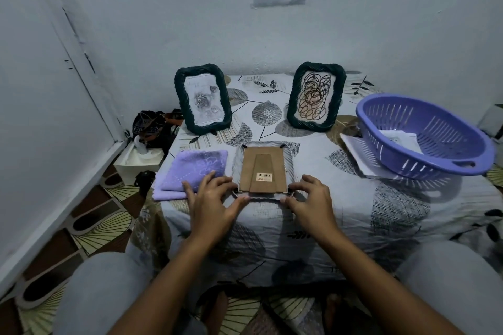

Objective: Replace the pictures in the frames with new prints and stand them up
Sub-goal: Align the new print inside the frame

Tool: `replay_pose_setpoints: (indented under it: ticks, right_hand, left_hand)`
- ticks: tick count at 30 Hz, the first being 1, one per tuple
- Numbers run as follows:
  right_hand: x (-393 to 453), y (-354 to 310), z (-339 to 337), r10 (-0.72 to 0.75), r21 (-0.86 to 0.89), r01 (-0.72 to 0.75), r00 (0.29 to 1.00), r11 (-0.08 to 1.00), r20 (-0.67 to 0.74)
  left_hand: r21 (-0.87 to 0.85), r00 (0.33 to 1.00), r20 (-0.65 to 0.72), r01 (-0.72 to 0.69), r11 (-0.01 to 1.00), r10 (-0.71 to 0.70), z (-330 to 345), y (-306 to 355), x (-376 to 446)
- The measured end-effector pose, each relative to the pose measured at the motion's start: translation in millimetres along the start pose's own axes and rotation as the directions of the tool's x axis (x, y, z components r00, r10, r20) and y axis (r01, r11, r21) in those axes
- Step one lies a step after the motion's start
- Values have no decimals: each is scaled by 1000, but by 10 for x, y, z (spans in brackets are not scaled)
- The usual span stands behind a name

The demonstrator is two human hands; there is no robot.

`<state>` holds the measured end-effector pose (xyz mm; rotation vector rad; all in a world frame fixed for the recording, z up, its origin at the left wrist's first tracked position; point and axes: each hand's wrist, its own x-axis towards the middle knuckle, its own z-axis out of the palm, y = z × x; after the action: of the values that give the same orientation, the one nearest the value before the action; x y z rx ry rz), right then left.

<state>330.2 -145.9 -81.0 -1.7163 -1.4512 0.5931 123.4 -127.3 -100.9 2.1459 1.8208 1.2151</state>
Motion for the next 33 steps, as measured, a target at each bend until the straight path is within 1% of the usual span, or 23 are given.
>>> replay_pose_setpoints:
  ticks: [10, 14, 19, 23, 33]
  right_hand:
    - [0, -70, -58, 14, -49, -11, 998, 999, 66]
    - [-16, -63, -75, -12, -68, 17, 997, 998, 75]
    - [-35, -25, -65, -91, -122, 98, 994, 988, 64]
    - [-48, -24, -75, -122, -157, 131, 990, 979, 65]
    - [-52, -15, -95, -110, -195, 122, 991, 973, 73]
  left_hand:
    - [-23, 1000, 13, -5, 1000, 6, 22, -24, -3]
    - [-15, 1000, 18, -16, 1000, 17, 25, -23, -2]
    - [-12, 999, 17, -41, 999, 41, 18, -33, 2]
    - [6, 998, 21, -62, 998, 61, 21, -49, -3]
    - [9, 997, 35, -71, 997, 70, 14, -66, 21]
